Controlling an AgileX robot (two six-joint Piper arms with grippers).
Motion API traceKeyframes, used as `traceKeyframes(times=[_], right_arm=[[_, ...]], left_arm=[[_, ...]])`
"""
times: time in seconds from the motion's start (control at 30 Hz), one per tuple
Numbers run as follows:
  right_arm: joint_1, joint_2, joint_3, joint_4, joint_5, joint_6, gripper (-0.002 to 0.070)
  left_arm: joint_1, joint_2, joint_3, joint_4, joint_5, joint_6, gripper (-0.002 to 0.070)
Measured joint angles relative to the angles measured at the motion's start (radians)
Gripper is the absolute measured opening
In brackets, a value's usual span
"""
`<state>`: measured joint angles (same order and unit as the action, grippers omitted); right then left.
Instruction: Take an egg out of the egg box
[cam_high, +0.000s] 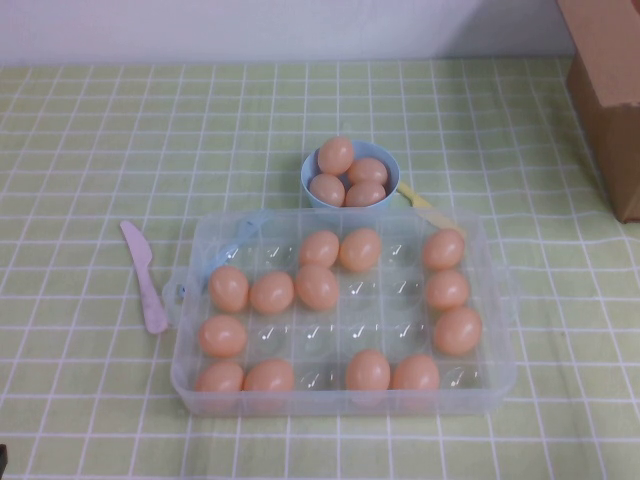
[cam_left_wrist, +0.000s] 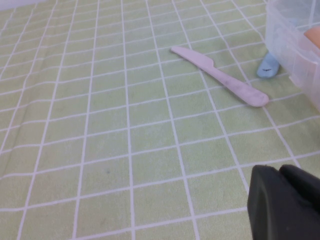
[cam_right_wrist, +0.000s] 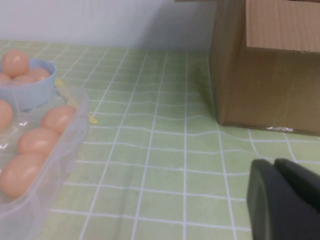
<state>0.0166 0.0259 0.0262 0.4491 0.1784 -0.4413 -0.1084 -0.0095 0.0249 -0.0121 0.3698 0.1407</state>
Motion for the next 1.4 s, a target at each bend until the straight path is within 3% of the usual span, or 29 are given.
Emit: traceKeyframes(times=[0.1,0.23,0.33,1.4], right_arm=[[0.0,0.0,0.0,-0.083,0.023,0.094,-0.0017],[0.0,-0.013,0.0,-0.353,0.106,0.396,-0.0017],[-0.001,-0.021,0.0,-0.404,0.163,0.46,-0.0017],[-0.001,-0.021,0.0,-0.422,0.183,0.394,-0.0017]], left_arm=[[0.0,0.0,0.0,0.0,0.0,0.0,-0.0004],[0.0,0.0,0.0,0.0,0.0,0.0,-0.0004],[0.0,0.0,0.0,0.0,0.0,0.0,-0.0004],[0.0,0.0,0.0,0.0,0.0,0.0,-0.0004]])
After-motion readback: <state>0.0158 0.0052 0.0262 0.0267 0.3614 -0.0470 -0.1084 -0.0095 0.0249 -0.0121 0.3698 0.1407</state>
